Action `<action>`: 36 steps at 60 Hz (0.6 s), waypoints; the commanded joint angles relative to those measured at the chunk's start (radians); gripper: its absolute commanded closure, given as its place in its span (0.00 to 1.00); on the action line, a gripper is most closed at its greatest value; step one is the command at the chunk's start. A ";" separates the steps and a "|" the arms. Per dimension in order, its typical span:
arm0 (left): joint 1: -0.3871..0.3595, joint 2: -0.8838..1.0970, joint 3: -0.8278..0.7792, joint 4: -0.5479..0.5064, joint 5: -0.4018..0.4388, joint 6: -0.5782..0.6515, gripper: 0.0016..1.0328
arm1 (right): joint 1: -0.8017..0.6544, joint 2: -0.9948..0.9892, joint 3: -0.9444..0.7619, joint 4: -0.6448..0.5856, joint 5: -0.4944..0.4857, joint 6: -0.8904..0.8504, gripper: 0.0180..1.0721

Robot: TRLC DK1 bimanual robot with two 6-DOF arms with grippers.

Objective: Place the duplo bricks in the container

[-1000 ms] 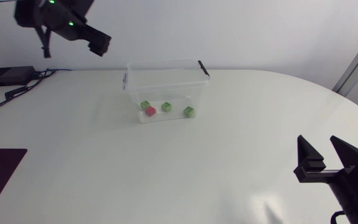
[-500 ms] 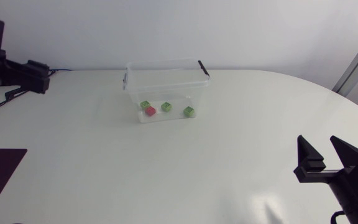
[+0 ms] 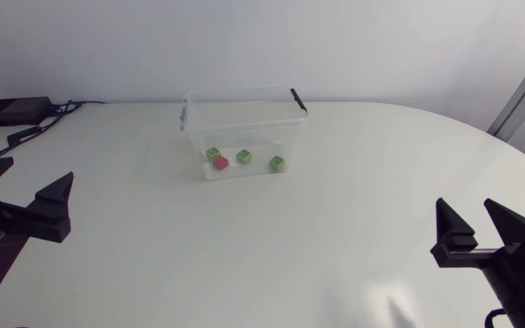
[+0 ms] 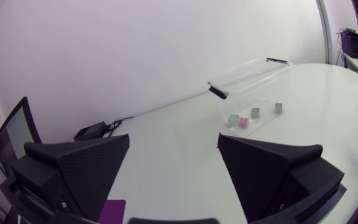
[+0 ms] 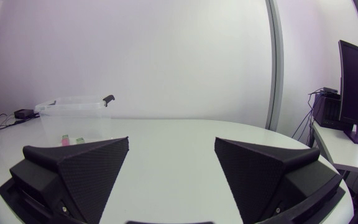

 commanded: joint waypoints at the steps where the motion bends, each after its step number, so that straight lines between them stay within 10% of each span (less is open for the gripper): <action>1: 0.022 -0.040 -0.060 0.032 0.025 -0.049 0.04 | 0.008 -0.008 -0.019 0.002 0.009 0.010 0.05; 36: 0.156 -0.297 -0.367 0.225 0.211 -0.244 0.04 | 0.034 -0.005 -0.019 0.005 0.020 -0.013 0.05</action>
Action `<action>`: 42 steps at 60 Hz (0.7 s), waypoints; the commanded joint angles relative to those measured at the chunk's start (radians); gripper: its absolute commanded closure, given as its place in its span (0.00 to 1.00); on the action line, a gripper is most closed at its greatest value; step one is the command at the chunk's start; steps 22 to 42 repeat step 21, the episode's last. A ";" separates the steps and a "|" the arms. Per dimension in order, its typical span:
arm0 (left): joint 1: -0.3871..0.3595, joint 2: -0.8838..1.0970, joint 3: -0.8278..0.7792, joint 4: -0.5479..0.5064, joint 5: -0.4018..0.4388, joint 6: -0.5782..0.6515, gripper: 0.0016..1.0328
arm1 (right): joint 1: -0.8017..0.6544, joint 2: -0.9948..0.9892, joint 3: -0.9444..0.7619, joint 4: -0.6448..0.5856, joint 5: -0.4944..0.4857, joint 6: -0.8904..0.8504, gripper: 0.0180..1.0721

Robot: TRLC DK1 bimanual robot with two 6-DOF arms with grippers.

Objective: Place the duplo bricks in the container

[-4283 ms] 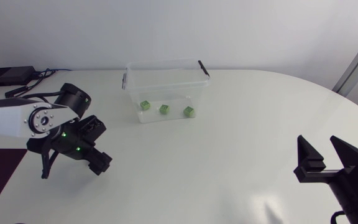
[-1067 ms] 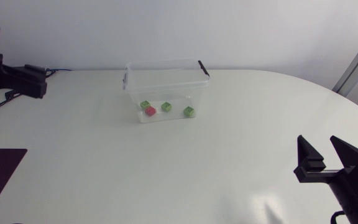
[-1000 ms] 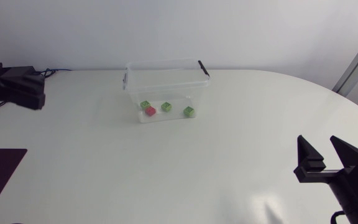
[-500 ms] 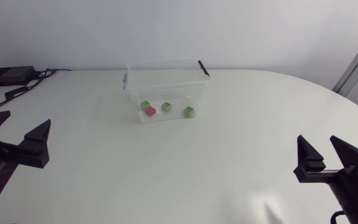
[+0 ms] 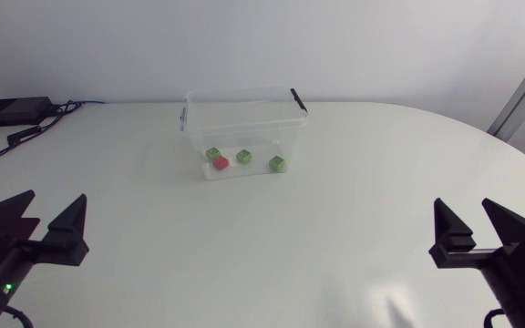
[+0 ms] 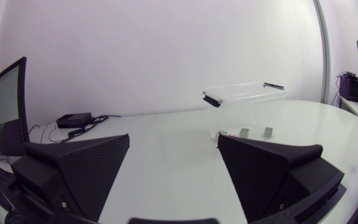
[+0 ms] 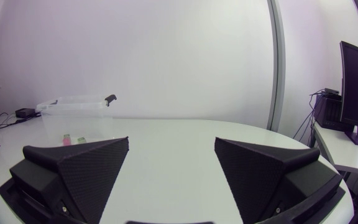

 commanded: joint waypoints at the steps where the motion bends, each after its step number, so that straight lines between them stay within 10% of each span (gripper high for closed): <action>1: 0.023 -0.040 -0.058 0.033 0.027 -0.055 0.04 | 0.012 -0.004 -0.019 0.005 0.008 -0.010 0.05; 42: 0.054 -0.099 -0.128 0.078 0.070 -0.100 0.04 | 0.018 -0.004 -0.019 0.006 0.010 -0.015 0.05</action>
